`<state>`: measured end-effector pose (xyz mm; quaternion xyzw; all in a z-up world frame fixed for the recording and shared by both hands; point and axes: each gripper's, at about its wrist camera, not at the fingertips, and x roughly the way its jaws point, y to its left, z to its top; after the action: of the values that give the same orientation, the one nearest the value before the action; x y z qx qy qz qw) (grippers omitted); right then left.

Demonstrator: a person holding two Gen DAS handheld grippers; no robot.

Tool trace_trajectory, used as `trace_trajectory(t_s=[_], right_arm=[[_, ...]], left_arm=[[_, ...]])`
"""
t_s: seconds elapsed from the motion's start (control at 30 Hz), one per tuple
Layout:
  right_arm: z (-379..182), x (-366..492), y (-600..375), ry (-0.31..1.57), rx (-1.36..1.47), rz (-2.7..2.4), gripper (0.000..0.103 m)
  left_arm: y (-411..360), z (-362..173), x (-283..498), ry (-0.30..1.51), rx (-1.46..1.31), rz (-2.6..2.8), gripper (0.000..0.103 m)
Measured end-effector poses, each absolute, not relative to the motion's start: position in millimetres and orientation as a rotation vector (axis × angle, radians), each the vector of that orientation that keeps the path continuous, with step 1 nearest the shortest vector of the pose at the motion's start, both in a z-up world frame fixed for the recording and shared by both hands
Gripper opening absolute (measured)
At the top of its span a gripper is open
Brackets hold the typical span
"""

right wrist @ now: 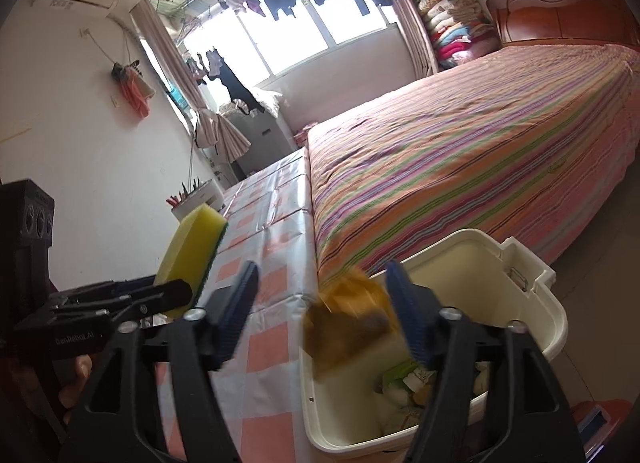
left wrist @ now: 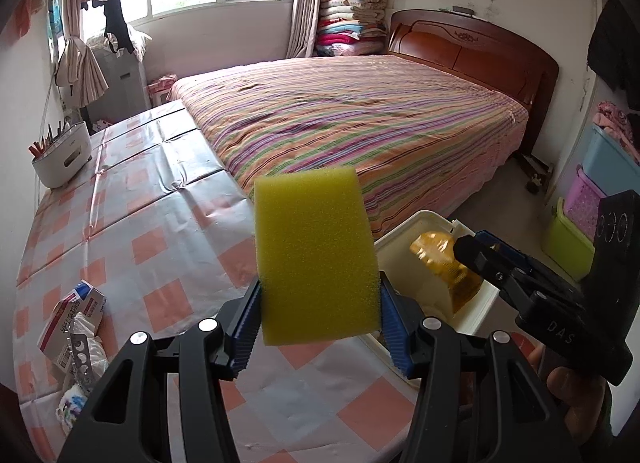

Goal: Collect trash
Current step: 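Carry the sponge and the yellow wrapper over the cream bin, then open the left gripper to drop the sponge while the right drops the wrapper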

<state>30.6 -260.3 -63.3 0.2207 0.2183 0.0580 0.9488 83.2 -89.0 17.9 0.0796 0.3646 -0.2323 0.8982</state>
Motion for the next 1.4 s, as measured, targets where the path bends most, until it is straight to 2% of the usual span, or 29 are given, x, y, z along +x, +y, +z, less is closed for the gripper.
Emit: trace_trajectory(t_s=[0.57, 0.73, 1.1, 1.23, 1.33, 1.4], right_arm=[[-43.7, -5.9, -296.9, 0.266, 0.569, 0.027, 0.073], [-39.1, -24.9, -315.7, 0.194, 0.622, -0.015, 0.076], [-39.6, -38.2, -311.6, 0.139, 0.622, -0.035, 0.077], [-42.9, -36.8, -309.5, 0.138, 0.625, -0.038, 0.077], [-40.8, -32.4, -310.3, 0.142, 0.624, -0.034, 0.077], [-41.2, -31.1, -308.4, 0.143, 0.623, -0.033, 0.077]], left_arm=[[-134.9, 4.5, 73.8, 0.809, 0.197, -0.595, 0.052], [-153.2, -8.6, 71.9, 0.846, 0.237, -0.624, 0.054], [-179.4, -19.9, 61.9, 0.839, 0.325, -0.656, 0.055], [-183.0, -20.2, 58.4, 0.834, 0.351, -0.655, 0.058], [-185.1, -20.0, 56.3, 0.825, 0.387, -0.648, 0.069], [-186.1, -19.5, 54.9, 0.815, 0.413, -0.645, 0.071]])
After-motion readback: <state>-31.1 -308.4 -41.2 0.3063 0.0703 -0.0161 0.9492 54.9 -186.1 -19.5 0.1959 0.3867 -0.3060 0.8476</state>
